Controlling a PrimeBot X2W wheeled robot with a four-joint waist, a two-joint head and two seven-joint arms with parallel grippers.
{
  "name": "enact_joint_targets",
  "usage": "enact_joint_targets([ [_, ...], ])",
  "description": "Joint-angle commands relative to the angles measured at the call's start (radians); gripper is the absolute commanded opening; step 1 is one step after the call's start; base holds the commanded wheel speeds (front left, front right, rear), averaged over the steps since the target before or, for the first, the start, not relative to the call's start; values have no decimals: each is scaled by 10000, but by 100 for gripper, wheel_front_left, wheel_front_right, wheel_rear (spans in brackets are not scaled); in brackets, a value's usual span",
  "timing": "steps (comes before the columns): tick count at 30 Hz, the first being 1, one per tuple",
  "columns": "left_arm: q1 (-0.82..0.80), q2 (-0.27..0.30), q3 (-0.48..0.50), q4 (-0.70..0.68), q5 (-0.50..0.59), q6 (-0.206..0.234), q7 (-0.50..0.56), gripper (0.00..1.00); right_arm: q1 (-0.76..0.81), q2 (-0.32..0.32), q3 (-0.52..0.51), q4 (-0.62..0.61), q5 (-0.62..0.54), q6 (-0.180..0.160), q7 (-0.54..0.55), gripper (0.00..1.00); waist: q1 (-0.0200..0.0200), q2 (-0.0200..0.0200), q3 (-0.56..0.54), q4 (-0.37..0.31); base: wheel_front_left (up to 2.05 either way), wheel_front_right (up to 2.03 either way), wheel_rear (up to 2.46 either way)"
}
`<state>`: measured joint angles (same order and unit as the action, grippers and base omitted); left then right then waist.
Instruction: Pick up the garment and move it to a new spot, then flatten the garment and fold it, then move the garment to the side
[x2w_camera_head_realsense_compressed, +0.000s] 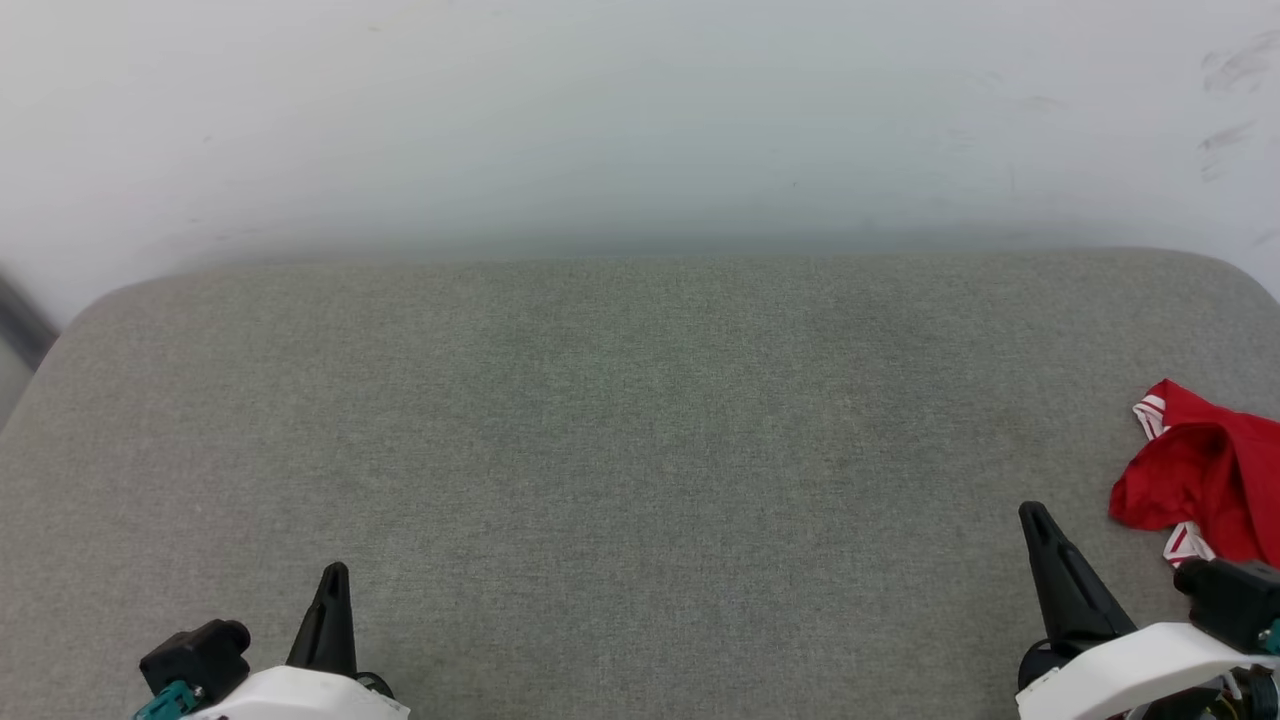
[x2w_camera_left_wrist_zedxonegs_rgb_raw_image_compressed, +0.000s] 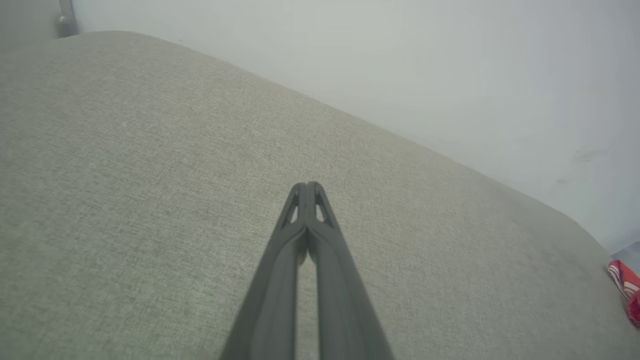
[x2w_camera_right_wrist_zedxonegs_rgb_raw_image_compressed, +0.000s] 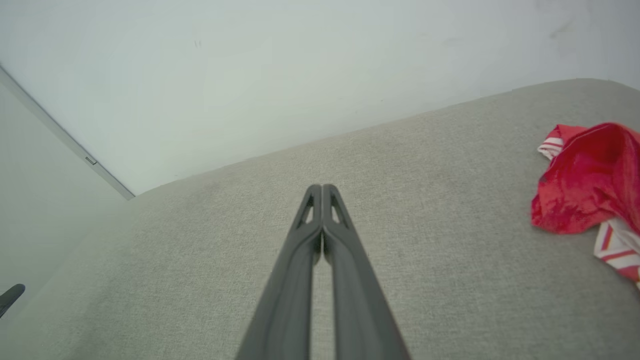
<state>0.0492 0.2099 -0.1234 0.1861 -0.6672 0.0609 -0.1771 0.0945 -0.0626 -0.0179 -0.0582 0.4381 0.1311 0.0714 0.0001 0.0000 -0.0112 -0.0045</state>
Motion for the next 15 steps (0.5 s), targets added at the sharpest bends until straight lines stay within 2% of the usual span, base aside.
enact_joint_targets([
  [1, -324, 25, 112, -110, -222, -73, 54, 0, -303, -85, 1, -66, 315, -1, -35, 0, 0, 0, 1, 1, 0, 0, 0],
  [15, -586, -289, 568, 14, -2047, -444, 620, 0, -659, -161, -39, 532, 2698, -2, -74, 0, 0, 0, 20, 6, 0, 0, 0],
])
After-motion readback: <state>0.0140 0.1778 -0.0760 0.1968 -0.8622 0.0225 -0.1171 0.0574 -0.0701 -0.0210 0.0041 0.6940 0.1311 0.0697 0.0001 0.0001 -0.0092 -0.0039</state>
